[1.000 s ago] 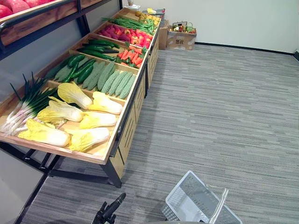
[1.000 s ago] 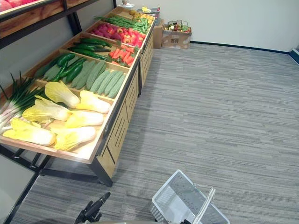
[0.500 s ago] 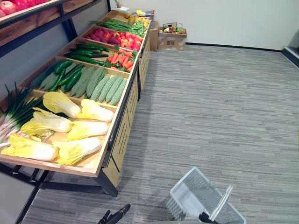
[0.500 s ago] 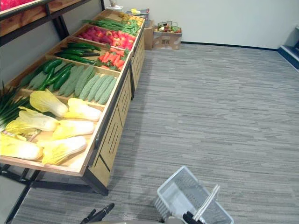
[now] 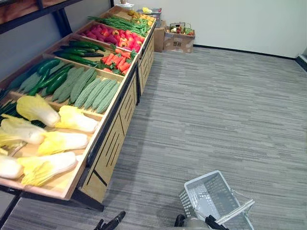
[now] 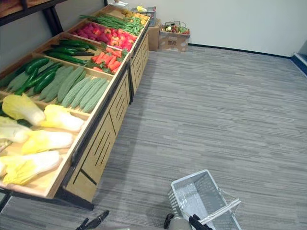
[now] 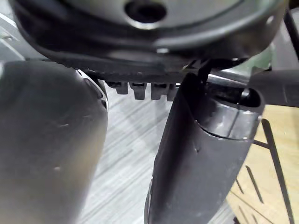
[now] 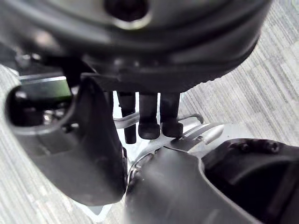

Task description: Pick vegetable in the basket

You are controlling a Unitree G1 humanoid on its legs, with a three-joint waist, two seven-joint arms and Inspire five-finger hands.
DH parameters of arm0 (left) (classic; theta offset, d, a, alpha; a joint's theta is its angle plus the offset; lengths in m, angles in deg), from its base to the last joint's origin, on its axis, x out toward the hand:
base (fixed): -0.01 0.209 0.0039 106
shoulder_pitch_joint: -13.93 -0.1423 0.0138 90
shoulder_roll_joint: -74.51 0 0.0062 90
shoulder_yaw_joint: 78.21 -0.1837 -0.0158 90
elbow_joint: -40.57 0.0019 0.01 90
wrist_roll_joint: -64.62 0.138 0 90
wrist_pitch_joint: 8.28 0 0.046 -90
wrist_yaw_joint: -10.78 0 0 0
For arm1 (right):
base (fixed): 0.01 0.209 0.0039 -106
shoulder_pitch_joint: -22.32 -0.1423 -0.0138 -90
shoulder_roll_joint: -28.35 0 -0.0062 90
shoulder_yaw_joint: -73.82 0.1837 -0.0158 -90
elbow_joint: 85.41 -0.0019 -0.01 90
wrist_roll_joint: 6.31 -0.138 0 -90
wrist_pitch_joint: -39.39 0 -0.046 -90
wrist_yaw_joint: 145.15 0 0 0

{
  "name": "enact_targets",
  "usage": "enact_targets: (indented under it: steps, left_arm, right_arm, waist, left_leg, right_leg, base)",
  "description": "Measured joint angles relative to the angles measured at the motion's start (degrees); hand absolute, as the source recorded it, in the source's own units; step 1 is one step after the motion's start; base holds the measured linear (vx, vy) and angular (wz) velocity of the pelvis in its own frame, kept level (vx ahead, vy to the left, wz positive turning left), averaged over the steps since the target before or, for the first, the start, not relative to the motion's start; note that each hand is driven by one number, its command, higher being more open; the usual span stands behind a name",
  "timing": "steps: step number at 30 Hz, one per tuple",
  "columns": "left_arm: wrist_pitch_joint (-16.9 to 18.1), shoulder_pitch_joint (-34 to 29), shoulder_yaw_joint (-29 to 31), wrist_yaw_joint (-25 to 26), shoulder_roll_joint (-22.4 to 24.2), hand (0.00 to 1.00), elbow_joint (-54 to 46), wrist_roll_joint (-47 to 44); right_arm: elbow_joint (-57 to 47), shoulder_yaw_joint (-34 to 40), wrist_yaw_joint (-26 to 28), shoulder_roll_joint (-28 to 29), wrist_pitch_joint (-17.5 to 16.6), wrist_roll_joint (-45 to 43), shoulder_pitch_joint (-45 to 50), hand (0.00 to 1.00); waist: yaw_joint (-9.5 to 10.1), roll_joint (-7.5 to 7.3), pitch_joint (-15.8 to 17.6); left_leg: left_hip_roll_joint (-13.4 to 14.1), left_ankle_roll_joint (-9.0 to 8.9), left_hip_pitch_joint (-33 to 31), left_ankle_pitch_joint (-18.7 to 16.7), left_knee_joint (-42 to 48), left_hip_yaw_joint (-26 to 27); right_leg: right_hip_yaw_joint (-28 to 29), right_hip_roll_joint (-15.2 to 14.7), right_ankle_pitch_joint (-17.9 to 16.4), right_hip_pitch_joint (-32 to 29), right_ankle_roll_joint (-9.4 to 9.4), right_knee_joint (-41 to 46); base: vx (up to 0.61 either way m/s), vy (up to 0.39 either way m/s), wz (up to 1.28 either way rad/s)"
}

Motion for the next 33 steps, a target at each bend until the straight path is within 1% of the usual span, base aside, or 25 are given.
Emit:
enact_targets:
  steps: [1,3,4,5,6,7,8,9,11,12,13,14,15,16,17,18,21,23,25,27,29,30,31,32,33]
  left_arm:
    - [0.73,0.49,1.12,-0.54,0.30,1.00,-0.09,-0.59]
    - [0.74,1.02,1.88,-0.97,0.93,1.00,-0.19,-1.75]
    - [0.73,1.07,1.88,-1.01,1.10,1.00,-0.59,-2.15]
    - [0.71,1.32,1.86,-1.21,1.31,1.00,-0.72,-2.15]
    - [0.65,1.64,1.85,-1.35,1.41,1.00,-0.72,-2.15]
    - [0.33,2.59,1.35,-1.53,1.66,1.00,-0.60,-2.12]
    - [0.35,2.79,1.07,-1.69,1.87,1.00,-0.66,-2.13]
    - [0.59,2.77,0.80,-1.16,1.23,1.00,-0.53,-2.13]
    - [0.59,3.00,0.06,-1.05,0.37,1.00,-0.54,-2.20]
    - [0.57,3.14,-1.16,-0.90,-0.43,1.00,-0.53,-2.20]
    - [0.57,3.14,-1.66,-0.90,-0.36,1.00,-0.51,-2.10]
    - [0.55,3.04,-3.00,-0.62,-0.02,1.00,-0.45,-2.03]
    - [0.55,2.97,-3.12,-0.49,0.46,1.00,-0.43,-1.87]
    - [0.55,2.71,-3.18,-0.47,0.71,1.00,-0.44,-1.88]
    - [0.54,2.50,-3.03,-0.14,0.08,1.00,-0.20,-2.00]
    - [0.37,3.54,-3.05,0.34,0.09,1.00,0.51,-1.97]
    - [-0.20,3.02,-2.93,0.29,1.45,1.00,1.10,-2.11]
    - [-0.22,2.68,-2.89,0.19,1.74,1.00,1.28,-2.15]
    - [-0.24,2.67,-2.79,0.12,1.45,1.00,1.28,-2.47]
    - [-0.32,2.66,-2.41,0.11,1.19,1.00,1.26,-2.53]
    - [-0.34,2.68,-2.41,-0.05,0.61,1.00,1.11,-2.54]
    - [-0.33,2.71,-2.44,-0.25,0.45,1.00,1.10,-2.59]
    - [-0.24,2.51,-2.62,-0.24,0.68,1.00,1.13,-2.91]
    - [-0.23,2.27,-2.70,-0.24,0.79,1.00,1.14,-3.11]
    - [-0.19,1.79,-3.00,-0.25,0.72,1.00,1.12,-3.20]
  right_arm:
    - [0.67,-0.30,-0.07,-0.69,0.90,-0.06,0.00,0.00]
    - [1.94,-1.30,-0.14,-1.71,1.99,0.18,0.25,0.00]
    - [2.67,-1.95,-0.07,-1.84,2.09,0.19,0.50,0.00]
    - [2.81,-1.90,-0.07,-1.99,2.38,0.22,0.40,0.00]
    - [2.74,-1.87,-0.03,-1.90,2.37,0.22,0.15,0.00]
    - [2.51,-1.77,-0.01,-1.97,2.41,0.33,-0.21,0.00]
    - [2.45,-1.66,-0.01,-2.06,2.50,0.70,-0.07,0.00]
    - [2.63,-2.08,-0.49,-0.56,3.04,1.85,0.27,0.00]
    - [2.35,-2.00,0.24,0.22,2.98,1.84,1.02,0.00]
    - [2.35,-2.04,0.27,0.55,2.97,1.84,1.04,0.00]
    - [2.33,-2.04,0.20,0.55,2.92,1.81,0.99,0.00]
    - [2.19,-2.06,-0.03,0.22,2.66,1.80,0.98,0.00]
    - [1.76,-2.11,-0.08,-0.09,2.31,1.81,1.15,0.00]
    - [1.39,-2.31,-0.07,-0.03,2.19,1.81,1.27,0.00]
    - [1.10,-3.43,-0.09,0.19,1.99,1.82,1.21,0.00]
    - [1.10,-3.87,-0.50,0.19,1.63,1.83,0.82,0.00]
    - [1.46,-3.81,-0.56,-0.99,1.21,2.80,0.90,0.00]
    - [1.62,-3.10,-0.46,-1.08,1.18,4.54,0.99,0.00]
    - [1.59,-3.00,-0.57,-1.03,1.05,5.43,0.84,0.00]
    - [1.59,-3.13,-0.56,-0.94,1.07,6.31,0.71,0.00]
    - [1.56,-3.15,-0.57,-0.97,1.09,6.32,0.49,0.00]
    - [1.58,-3.12,-0.60,-0.99,1.22,6.31,0.47,0.00]
    - [1.58,-3.14,-0.67,-1.35,1.24,6.33,0.23,0.00]
    - [1.58,-3.14,-0.73,-1.59,1.22,6.33,0.08,0.00]
    - [1.57,-3.02,-0.86,-1.78,1.09,6.36,-0.07,0.00]
  waist:
    - [0.09,0.42,0.53]
    - [0.17,0.60,0.57]
    - [0.21,0.24,0.67]
    - [0.33,-0.12,0.71]
    - [0.35,-0.38,0.80]
    - [0.30,-0.16,0.78]
    - [0.38,0.21,0.60]
    - [1.00,-2.38,-0.53]
    - [0.83,-4.52,-1.15]
    - [0.86,-4.74,-1.17]
    - [0.85,-4.56,-1.04]
    - [0.85,-3.66,-0.43]
    - [0.77,-2.44,0.28]
    - [0.80,-2.64,0.16]
    - [0.78,-3.91,-0.41]
    - [0.90,-3.89,-0.23]
    - [0.81,-1.81,-0.28]
    - [0.80,-1.46,-0.47]
    - [0.99,-1.90,-0.36]
    - [1.29,-2.78,-0.47]
    - [1.66,-3.82,-0.53]
    - [1.68,-4.31,-0.71]
    - [1.74,-3.89,-0.87]
    - [1.75,-3.53,-1.07]
    - [1.77,-2.90,-1.36]
  left_leg:
    - [1.99,-0.34,-4.05,0.98,9.30,-0.48]
    - [1.59,-2.91,-7.51,-2.23,17.91,-0.36]
    - [0.06,-3.92,-9.28,-4.68,19.81,1.44]
    - [-2.00,-4.02,-11.30,-6.59,17.40,4.37]
    - [-3.47,-3.81,-12.37,-6.91,14.31,5.81]
    - [-7.93,-1.49,-14.71,-2.71,0.35,8.44]
    - [-9.39,2.47,-15.69,1.02,-4.12,9.07]
    - [-12.81,2.24,-13.25,3.05,-9.10,8.97]
    - [-15.40,2.42,-11.55,5.76,-15.21,7.58]
    - [-16.38,2.35,-11.16,6.78,-17.32,6.28]
    - [-16.49,2.31,-10.86,6.99,-17.76,5.91]
    - [-16.19,2.26,-9.71,7.08,-18.03,5.26]
    - [-15.66,2.03,-8.35,7.23,-18.18,4.78]
    - [-16.02,1.85,-7.75,7.34,-18.58,4.86]
    - [-17.30,1.33,-7.33,7.49,-19.83,5.00]
    - [-17.33,0.53,-6.74,8.57,-21.51,5.15]
    - [-17.19,-0.22,-3.38,11.25,-27.39,6.65]
    - [-17.99,-0.10,-2.22,12.52,-30.04,6.81]
    - [-18.59,-0.07,-2.57,12.50,-30.26,6.65]
    - [-19.81,0.48,-2.74,12.13,-30.27,6.39]
    - [-21.99,1.92,-2.75,10.77,-30.27,6.20]
    - [-23.06,2.64,-2.91,9.83,-30.28,6.16]
    - [-23.80,3.33,-3.13,9.09,-30.28,5.41]
    - [-23.96,3.73,-3.15,8.81,-30.21,4.81]
    - [-24.06,4.74,-2.87,8.64,-29.87,3.00]
  right_leg:
    - [-0.74,1.43,0.17,3.48,-1.17,-3.31]
    - [-1.49,2.15,0.27,8.48,-2.56,-6.42]
    - [-2.31,2.16,0.31,11.91,-2.57,-7.67]
    - [-2.53,2.01,0.26,14.05,-2.59,-8.80]
    - [-2.59,1.72,0.18,14.55,-2.46,-9.05]
    - [-2.83,1.73,-0.54,14.97,-1.28,-8.55]
    - [-2.82,2.26,-1.07,14.95,-0.45,-8.18]
    - [-2.46,0.11,-2.10,14.79,0.40,-8.03]
    - [-2.49,-0.90,-2.11,15.27,0.40,-8.83]
    - [-2.62,-1.06,-2.11,15.64,0.40,-8.73]
    - [-2.59,-1.05,-2.11,15.84,0.40,-8.20]
    - [-2.37,-0.93,-2.13,16.10,0.38,-5.77]
    - [-1.49,-0.85,-3.52,16.28,0.00,-3.88]
    - [-0.26,-0.66,-4.24,16.84,-0.34,-5.65]
    - [0.63,-1.24,-4.57,17.78,0.55,-8.25]
    - [0.60,-1.20,-4.86,18.13,0.85,-9.54]
    - [0.59,-0.47,-4.86,18.29,0.84,-9.72]
    - [0.22,-0.44,-4.90,18.63,0.82,-10.65]
    - [-0.49,-0.91,-5.04,18.68,1.04,-11.00]
    - [-1.30,-2.17,-5.63,18.68,1.99,-10.59]
    - [-2.64,-4.56,-6.67,18.68,3.80,-8.97]
    - [-3.58,-6.24,-7.07,18.70,5.48,-7.17]
    - [-4.31,-7.56,-6.84,16.86,7.25,-2.24]
    - [-4.38,-8.24,-6.34,15.69,8.17,0.91]
    - [-3.66,-9.55,-4.52,12.94,11.08,8.18]
  base:
    - [0.37,-0.320,0.25]
    - [0.34,-0.202,0.19]
    - [0.44,-0.162,0.17]
    - [0.42,-0.125,0.12]
    - [0.31,-0.009,0.14]
    - [0.23,0.043,0.20]
    - [0.39,0.053,0.33]
    - [0.35,0.028,0.35]
    - [0.33,-0.006,0.62]
    - [0.22,-0.006,0.69]
    - [0.13,0.004,0.60]
    - [0.11,-0.006,0.42]
    - [0.08,-0.021,0.32]
    - [0.05,-0.052,0.22]
    - [0.01,-0.076,0.10]
    - [-0.01,-0.078,0.04]
    - [-0.03,-0.053,-0.16]
    - [-0.01,-0.005,-0.05]
    - [-0.02,0.032,0.11]
    - [0.02,0.082,0.20]
    - [0.05,0.131,0.32]
    - [0.10,0.205,0.42]
    - [0.09,0.175,0.44]
    - [0.15,0.281,0.52]
    - [0.13,0.226,0.52]
